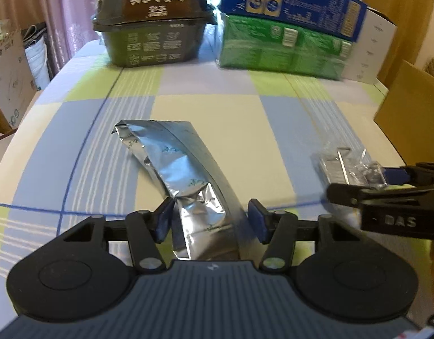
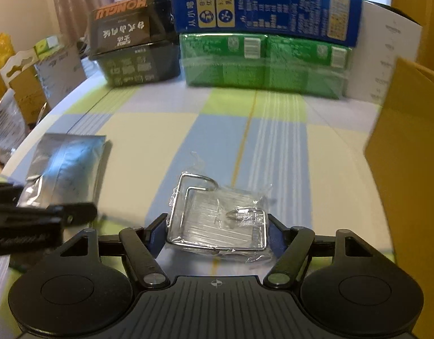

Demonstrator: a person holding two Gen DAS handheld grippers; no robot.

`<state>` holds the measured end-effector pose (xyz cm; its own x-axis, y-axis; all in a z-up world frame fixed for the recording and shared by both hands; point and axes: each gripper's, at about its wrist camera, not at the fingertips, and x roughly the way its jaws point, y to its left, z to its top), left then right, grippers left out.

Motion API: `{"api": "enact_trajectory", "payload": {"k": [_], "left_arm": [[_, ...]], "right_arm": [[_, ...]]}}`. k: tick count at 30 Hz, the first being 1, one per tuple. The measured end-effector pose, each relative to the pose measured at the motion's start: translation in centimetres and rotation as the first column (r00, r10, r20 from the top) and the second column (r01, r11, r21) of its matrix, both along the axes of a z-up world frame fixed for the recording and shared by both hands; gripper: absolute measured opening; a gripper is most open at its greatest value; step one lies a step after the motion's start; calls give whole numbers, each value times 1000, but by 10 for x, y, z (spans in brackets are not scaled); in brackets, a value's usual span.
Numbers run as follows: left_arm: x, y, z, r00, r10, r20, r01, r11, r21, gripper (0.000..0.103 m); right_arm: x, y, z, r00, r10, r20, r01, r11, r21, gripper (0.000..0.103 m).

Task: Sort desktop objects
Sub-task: 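Grasp the silver foil bag with the left tool while the right grasps the wrapped wire rack, then lift the foil bag with the left tool while the right lifts the wire rack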

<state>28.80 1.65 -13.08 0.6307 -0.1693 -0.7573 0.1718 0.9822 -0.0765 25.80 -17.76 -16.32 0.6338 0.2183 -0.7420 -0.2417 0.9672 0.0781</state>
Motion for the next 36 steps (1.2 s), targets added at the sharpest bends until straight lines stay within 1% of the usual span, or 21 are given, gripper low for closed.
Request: {"api": "enact_trajectory", "payload": {"k": [3,6,11,14,16,17,18,22,25,27,28,30,36], "left_arm": [[-14,-1,5,1000,-2,-31,1,999,-43,40],[-42,-9,11,998,-37,-58,34,998,-47,38],[-112,-23,16,990,-109,-91,105,993,-48,38],[-149,-29,19,988,-127,-83,123,991,-54,38],[-165,-31,19,990,-116,-78,111,992,-66,54],[-168,-33,19,991,-113,-75,108,992,-68,66],[-170,-35,18,991,-112,-74,107,992,-65,68],[-166,-46,13,989,-117,-90,114,993,-28,68],[-164,-48,8,988,-106,-111,107,994,3,66],[-163,-47,7,989,-97,-114,99,995,8,62],[-162,-46,7,989,-93,-114,95,995,8,61],[-162,-45,7,990,-85,-113,87,996,12,53],[-159,-43,9,990,-74,-117,75,997,3,48]], "right_arm": [[-21,-13,8,999,-8,-37,8,1000,18,67],[-51,-26,17,999,1,-54,0,1000,20,67],[-108,-42,28,997,15,-76,-13,1000,24,67],[-145,-48,27,996,34,-81,-33,999,11,67],[-165,-51,22,996,33,-88,-33,999,5,67],[-172,-52,19,995,29,-92,-28,1000,3,67],[-178,-52,17,996,25,-90,-26,1000,-2,67],[-194,-44,11,998,46,-39,-48,997,-58,67],[-198,-41,8,999,53,-1,-53,995,-82,68],[-199,-40,6,999,45,12,-43,995,-84,69],[-199,-40,5,999,37,15,-36,996,-82,71],[-200,-42,4,1000,13,27,-11,997,-75,73],[-208,-44,5,998,-51,43,53,996,-65,75]]}}
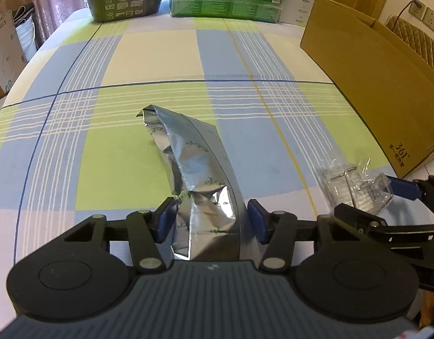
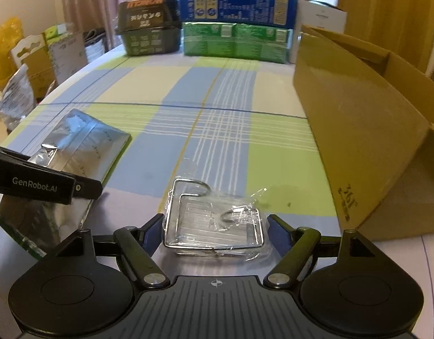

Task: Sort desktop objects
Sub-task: 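Lift the foil bag with the left tool while the right lifts the wire rack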

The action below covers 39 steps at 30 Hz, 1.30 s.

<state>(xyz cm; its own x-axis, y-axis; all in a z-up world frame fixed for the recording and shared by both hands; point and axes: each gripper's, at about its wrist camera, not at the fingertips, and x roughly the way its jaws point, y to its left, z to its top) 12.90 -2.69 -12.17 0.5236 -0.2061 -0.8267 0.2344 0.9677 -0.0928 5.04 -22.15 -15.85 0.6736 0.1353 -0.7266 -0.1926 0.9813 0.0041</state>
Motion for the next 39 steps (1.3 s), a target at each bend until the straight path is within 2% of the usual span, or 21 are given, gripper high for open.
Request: {"api": "enact_trajectory", "payload": {"k": [5,7,9,16,22,27,39], "left_arm": [[0,-1,0,1000,-3,1,3,1000,5,46],[0,-2,0,1000,-7,3,7,1000,11,45],[0,-3,1,1000,-13,7,12,1000,14,40],[-7,-5,5,999,-36,-6,36,999,-24,37],[-20,-9,12,1000,-22,-12,22,998,-58,37],[-31,-8,26,1000,-9,5,10,996,-94,37],[-51,-16,81,997,6,72,4,991,-133,37]], "right_arm": [[-6,2,-3,1000,-22,7,22,1000,-5,74],[-6,2,-2,1000,-23,2,23,1000,-3,68],[-6,3,-2,1000,-18,2,18,1000,-7,67],[-6,0,6,999,-31,23,31,999,7,67],[-13,-6,14,998,-45,31,44,999,30,67],[-26,-14,25,998,-51,44,49,998,50,67],[-52,-27,59,995,-64,80,56,993,103,67]]}}
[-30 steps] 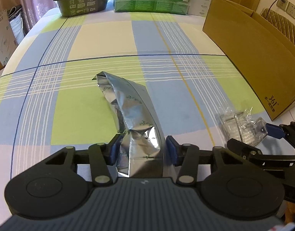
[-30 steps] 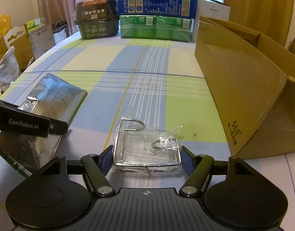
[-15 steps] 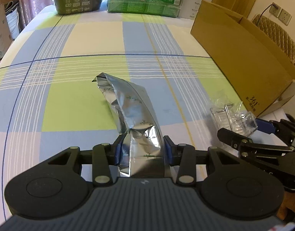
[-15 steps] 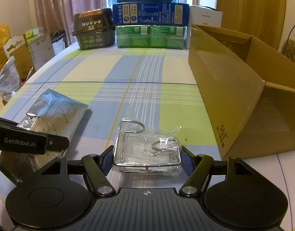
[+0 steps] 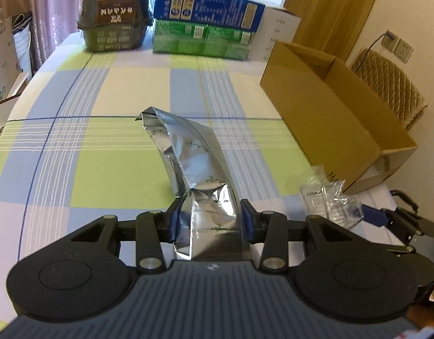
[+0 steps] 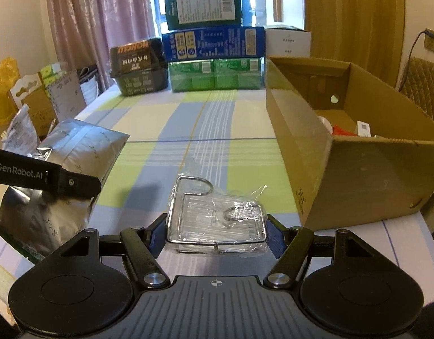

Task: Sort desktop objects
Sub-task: 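Lift the foil bag with the left tool while the right lifts the wire rack, then carry the foil bag and wire rack over the cardboard box with both tools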

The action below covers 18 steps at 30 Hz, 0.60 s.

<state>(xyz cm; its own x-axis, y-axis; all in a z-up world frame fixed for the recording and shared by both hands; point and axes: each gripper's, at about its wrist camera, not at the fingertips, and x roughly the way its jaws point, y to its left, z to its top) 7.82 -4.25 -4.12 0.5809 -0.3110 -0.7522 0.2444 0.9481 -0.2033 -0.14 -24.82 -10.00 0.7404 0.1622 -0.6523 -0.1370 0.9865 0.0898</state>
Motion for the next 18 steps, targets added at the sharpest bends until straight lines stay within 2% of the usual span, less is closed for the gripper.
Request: {"api": "enact_trajectory", "payload": {"k": [18], "left_arm": [[-49,-39,36,999,-2,36,2,1000,17,37]], "right_arm": [[-31,-34,50,997,-30,75,28,999,28,67]]}}
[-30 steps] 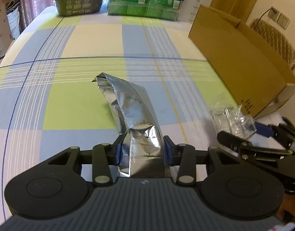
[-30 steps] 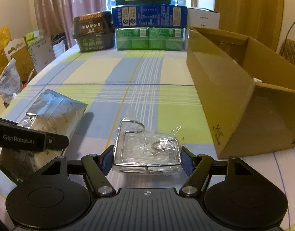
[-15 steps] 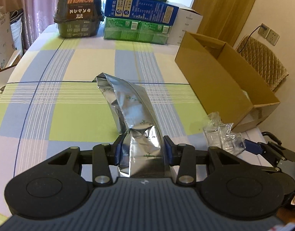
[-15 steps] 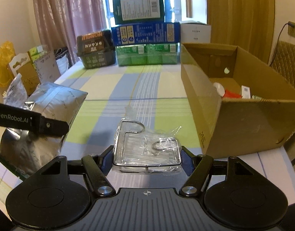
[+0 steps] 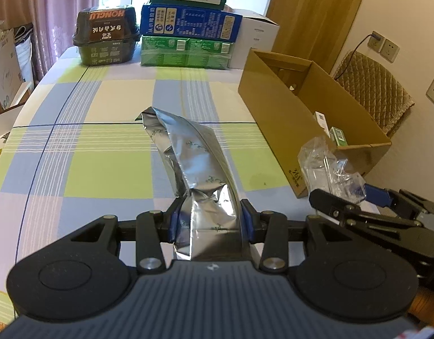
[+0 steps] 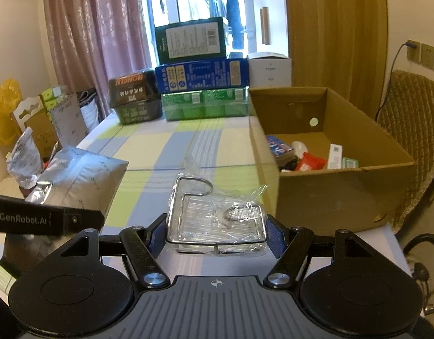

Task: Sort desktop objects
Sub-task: 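Carry the foil bag and wire rack over the cardboard box with both tools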

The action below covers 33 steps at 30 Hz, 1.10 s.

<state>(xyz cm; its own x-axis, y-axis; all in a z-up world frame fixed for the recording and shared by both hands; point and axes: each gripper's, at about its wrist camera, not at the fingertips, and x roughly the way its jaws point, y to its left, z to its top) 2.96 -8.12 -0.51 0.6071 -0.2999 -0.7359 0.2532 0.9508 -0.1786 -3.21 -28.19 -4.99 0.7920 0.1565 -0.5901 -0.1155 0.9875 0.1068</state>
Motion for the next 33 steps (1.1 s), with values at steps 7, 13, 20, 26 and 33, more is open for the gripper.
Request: {"api": "enact_trajectory", "payload": {"k": [7,13,20,26,33], "left_arm": [[-11,-12,7,1000,-19,12,19,1000,10,37],[-14,-22,11,999,-31,21,31,999,12,37],[-15,-36,16,998,-56,31,56,998,9,37],[-15,-48,20,996,-79,39,79,997,9,37],[-15,-63,24,993,-106,46,106,994,0,37]], "right_arm": [[-7,-13,8,1000,-19,14,19,1000,-1,67],[-10,-24,13,999,-31,20,31,1000,0,67],[-14,-36,18,998,-53,34,53,999,-8,67],[-17,-51,22,996,-82,39,83,996,-13,67],[-17,-68,28,992,-115,51,115,993,-10,67]]}}
